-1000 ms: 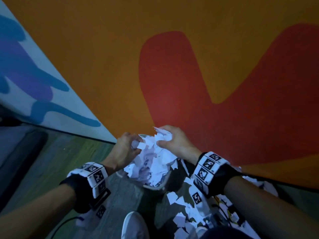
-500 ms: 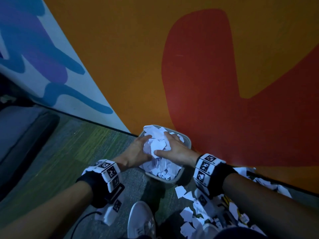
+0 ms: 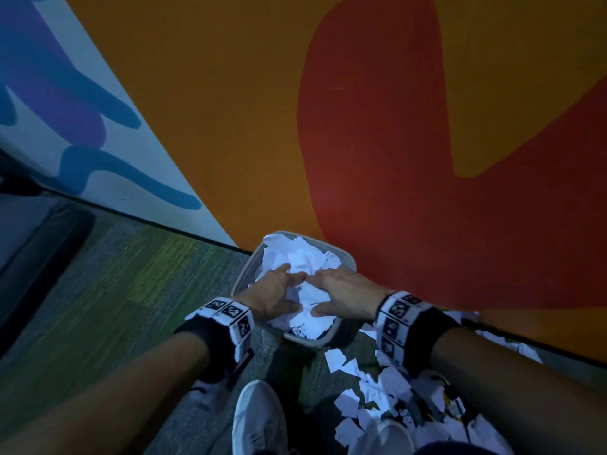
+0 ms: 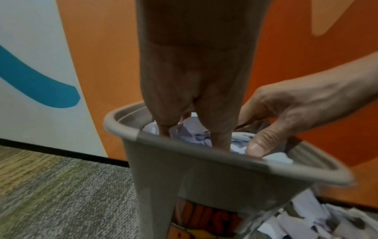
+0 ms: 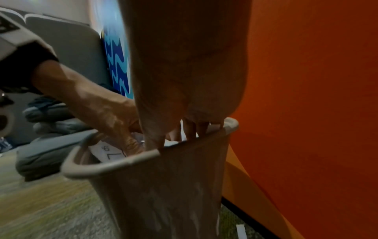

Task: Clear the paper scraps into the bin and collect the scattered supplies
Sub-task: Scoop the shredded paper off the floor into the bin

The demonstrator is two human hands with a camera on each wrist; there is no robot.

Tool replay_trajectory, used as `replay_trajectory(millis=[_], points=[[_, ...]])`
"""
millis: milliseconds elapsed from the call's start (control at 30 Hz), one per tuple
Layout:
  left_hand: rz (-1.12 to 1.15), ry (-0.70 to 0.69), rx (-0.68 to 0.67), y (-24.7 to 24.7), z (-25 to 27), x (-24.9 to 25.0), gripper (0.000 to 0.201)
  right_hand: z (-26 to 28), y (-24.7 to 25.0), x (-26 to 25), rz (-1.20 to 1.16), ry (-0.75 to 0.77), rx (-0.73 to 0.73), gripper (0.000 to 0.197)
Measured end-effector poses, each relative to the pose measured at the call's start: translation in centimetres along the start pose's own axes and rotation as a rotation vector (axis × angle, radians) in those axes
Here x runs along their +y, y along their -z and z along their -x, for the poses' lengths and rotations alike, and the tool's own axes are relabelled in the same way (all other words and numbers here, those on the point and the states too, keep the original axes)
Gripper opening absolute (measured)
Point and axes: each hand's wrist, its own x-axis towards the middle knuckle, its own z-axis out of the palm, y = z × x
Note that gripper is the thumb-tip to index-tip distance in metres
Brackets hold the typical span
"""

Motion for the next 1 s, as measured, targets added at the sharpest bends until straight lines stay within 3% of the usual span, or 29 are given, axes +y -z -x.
replay_trajectory(millis=[100,233,367,467,567,667,800,1000], points=[[-0.008,0.068,-0.079,-0.4,-2.1,-0.9,0.072,-1.7,-0.6,0.0,0.100,-0.048,-0.037,0.049],[-0.022,0.096,-0.096,-0.7,-3.8,-1.1,0.066,-3.3,-1.0,0.1,0.161,-0.064,-0.069,0.045],[-0.060,0.082,-0.169,1.2,-3.7,-0.8,0.077,-3.0,0.0,0.9,-0.011,-0.023,-0.053,0.052],[-0.106,0.079,-0.173,3.8,-2.7,0.4,0.084,-1.3,0.8,1.9,-0.192,0.026,0.052,0.067],[-0.293,0.073,-0.157,6.3,-1.3,2.9,0.089,1.7,1.9,2.8,-0.319,0.035,0.209,0.073],[-0.431,0.031,-0.078,8.3,-0.5,6.2,0.078,5.7,2.9,4.0,-0.352,-0.031,0.289,0.075],[-0.400,-0.155,-0.013,9.2,-0.6,12.1,0.066,11.5,3.0,6.7,-0.363,-0.119,0.301,0.075],[-0.331,-0.346,-0.090,5.6,0.1,22.6,0.058,23.1,2.7,10.4,-0.415,-0.286,0.351,0.078]])
